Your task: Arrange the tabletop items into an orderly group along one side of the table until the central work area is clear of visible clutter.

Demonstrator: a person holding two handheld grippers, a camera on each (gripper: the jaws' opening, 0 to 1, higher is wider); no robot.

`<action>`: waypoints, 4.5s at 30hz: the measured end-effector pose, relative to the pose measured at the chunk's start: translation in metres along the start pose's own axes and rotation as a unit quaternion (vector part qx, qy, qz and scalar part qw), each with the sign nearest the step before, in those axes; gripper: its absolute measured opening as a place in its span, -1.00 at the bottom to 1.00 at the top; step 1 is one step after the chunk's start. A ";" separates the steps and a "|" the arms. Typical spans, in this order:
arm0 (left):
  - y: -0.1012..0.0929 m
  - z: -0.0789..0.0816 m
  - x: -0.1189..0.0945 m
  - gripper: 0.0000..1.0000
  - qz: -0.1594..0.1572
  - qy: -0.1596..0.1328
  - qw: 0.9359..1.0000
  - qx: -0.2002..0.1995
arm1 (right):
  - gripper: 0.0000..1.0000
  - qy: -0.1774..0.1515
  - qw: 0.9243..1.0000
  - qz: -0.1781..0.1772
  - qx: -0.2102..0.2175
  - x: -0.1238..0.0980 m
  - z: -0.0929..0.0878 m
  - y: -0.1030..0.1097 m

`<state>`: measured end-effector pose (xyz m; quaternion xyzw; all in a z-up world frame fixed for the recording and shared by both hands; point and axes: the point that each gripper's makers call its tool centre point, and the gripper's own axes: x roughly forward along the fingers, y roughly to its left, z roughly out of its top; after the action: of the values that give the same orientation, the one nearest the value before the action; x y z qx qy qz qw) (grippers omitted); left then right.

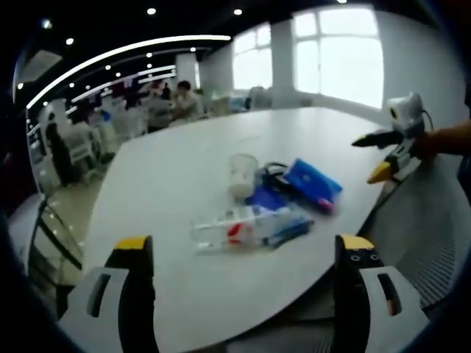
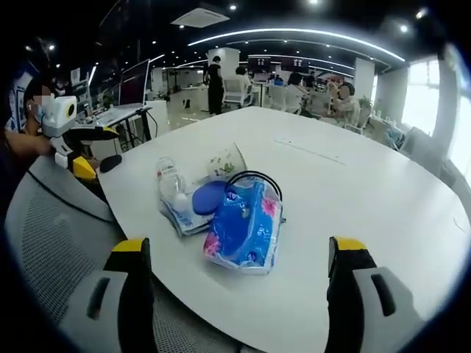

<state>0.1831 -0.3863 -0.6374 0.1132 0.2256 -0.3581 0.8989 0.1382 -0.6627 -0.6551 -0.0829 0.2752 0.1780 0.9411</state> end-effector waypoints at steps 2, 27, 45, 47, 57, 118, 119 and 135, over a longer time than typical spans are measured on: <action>0.000 0.000 0.000 0.99 -0.001 0.002 1.000 0.000 | 1.00 0.000 1.000 0.000 0.001 0.000 0.000 0.000; -0.004 0.001 0.001 0.99 -0.014 -0.001 1.000 -0.011 | 1.00 -0.005 1.000 -0.009 0.014 -0.001 0.002 -0.005; -0.006 0.002 0.010 0.91 -0.046 0.016 0.999 0.015 | 1.00 0.000 1.000 -0.008 0.016 -0.001 0.001 -0.005; -0.008 0.004 0.013 0.89 -0.053 0.019 0.998 0.027 | 1.00 0.002 1.000 -0.007 0.016 -0.001 0.000 -0.005; -0.006 0.004 0.032 0.67 -0.083 0.043 0.991 0.094 | 1.00 0.007 1.000 -0.009 0.015 0.000 -0.002 -0.006; 0.014 -0.053 0.148 -0.19 -0.272 0.305 0.774 0.484 | 0.98 0.033 0.999 -0.005 0.038 0.002 -0.015 -0.007; 0.014 -0.055 0.150 -0.20 -0.273 0.305 0.770 0.490 | 0.98 0.034 0.999 -0.006 0.039 0.002 -0.015 -0.007; 0.011 -0.066 0.157 -0.17 -0.307 0.322 0.723 0.529 | 0.98 0.042 0.998 -0.011 0.037 0.002 -0.017 -0.011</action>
<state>0.2703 -0.4476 -0.7714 0.6033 0.2980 -0.6174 0.4075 0.1353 -0.6765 -0.6700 -0.0582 0.3200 0.1533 0.9331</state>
